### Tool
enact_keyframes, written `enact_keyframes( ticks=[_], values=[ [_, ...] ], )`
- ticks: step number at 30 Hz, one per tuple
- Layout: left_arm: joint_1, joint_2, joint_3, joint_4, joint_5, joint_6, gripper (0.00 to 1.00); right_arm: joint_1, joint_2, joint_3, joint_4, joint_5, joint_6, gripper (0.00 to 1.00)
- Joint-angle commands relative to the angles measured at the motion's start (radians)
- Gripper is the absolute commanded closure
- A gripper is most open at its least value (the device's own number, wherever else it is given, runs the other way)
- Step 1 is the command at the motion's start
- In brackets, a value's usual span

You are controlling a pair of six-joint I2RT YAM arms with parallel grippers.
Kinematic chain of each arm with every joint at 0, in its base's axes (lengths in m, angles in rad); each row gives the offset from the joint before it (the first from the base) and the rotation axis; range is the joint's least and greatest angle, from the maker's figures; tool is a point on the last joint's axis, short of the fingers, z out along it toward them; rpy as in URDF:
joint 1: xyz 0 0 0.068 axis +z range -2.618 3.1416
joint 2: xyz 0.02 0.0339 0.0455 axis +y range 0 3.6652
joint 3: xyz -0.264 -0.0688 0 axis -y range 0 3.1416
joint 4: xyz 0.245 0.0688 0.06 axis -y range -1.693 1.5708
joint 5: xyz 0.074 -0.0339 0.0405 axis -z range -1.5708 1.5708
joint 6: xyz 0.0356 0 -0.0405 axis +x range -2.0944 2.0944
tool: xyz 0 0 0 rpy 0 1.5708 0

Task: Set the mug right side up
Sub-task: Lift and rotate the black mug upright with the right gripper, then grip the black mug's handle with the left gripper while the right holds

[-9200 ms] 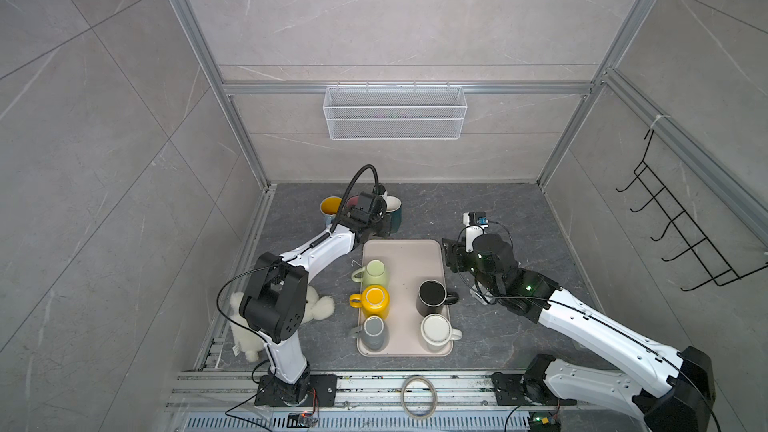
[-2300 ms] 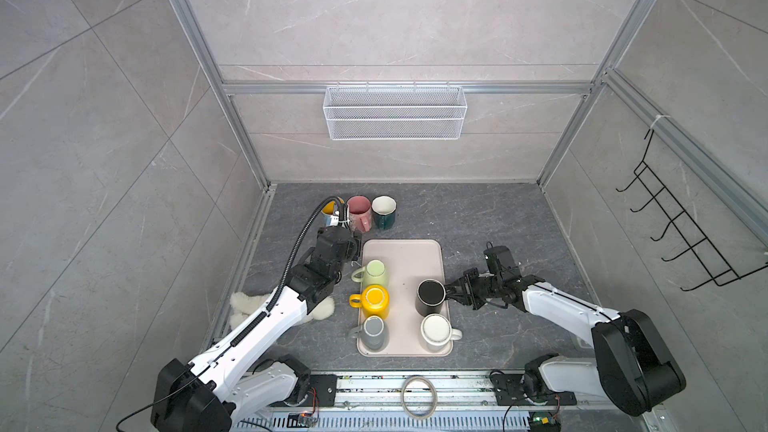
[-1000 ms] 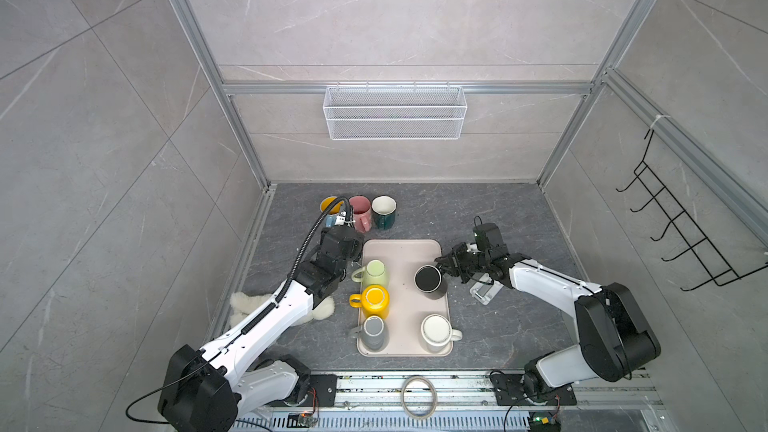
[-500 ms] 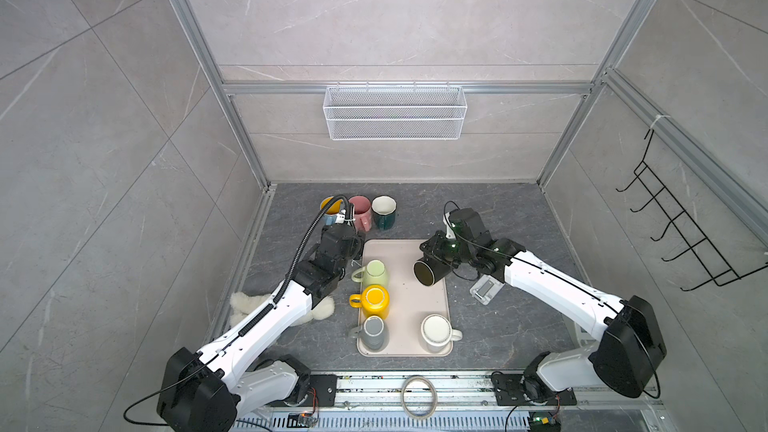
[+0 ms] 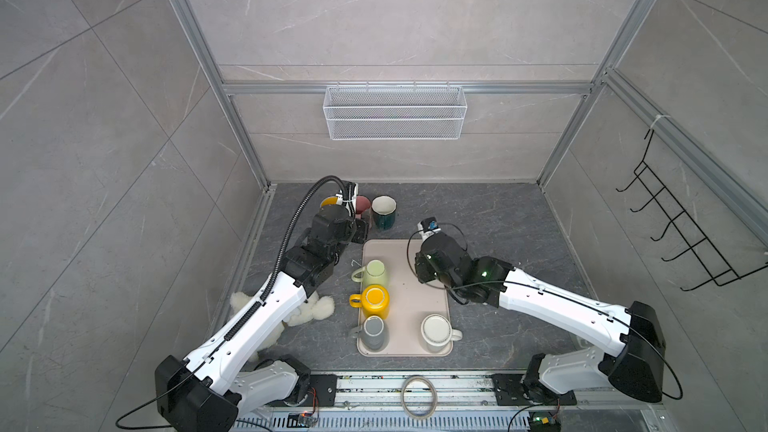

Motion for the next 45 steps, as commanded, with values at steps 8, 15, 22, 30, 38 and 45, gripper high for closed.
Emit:
enact_keyframes(
  ticks=[8, 15, 22, 30, 38, 45],
  values=[
    [0.068, 0.037, 0.169, -0.116, 0.275, 0.012, 0.31, 0.159, 0.000, -0.154, 0.519, 0.531, -0.757, 1.00],
    [0.086, 0.072, 0.228, -0.162, 0.474, 0.074, 0.29, 0.180, 0.057, -0.267, 0.913, 0.596, -1.126, 1.00],
    [0.088, 0.107, 0.256, -0.177, 0.614, 0.115, 0.29, 0.190, 0.129, -0.312, 1.209, 0.597, -1.345, 1.00],
    [0.088, 0.123, 0.266, -0.227, 0.855, 0.189, 0.28, 0.189, 0.154, -0.340, 1.375, 0.552, -1.445, 1.00],
    [0.088, 0.145, 0.280, -0.297, 0.978, 0.242, 0.29, 0.189, 0.188, -0.322, 1.431, 0.525, -1.488, 1.00],
    [0.087, 0.169, 0.299, -0.369, 1.032, 0.279, 0.29, 0.190, 0.189, -0.312, 1.437, 0.504, -1.487, 1.00]
  ],
)
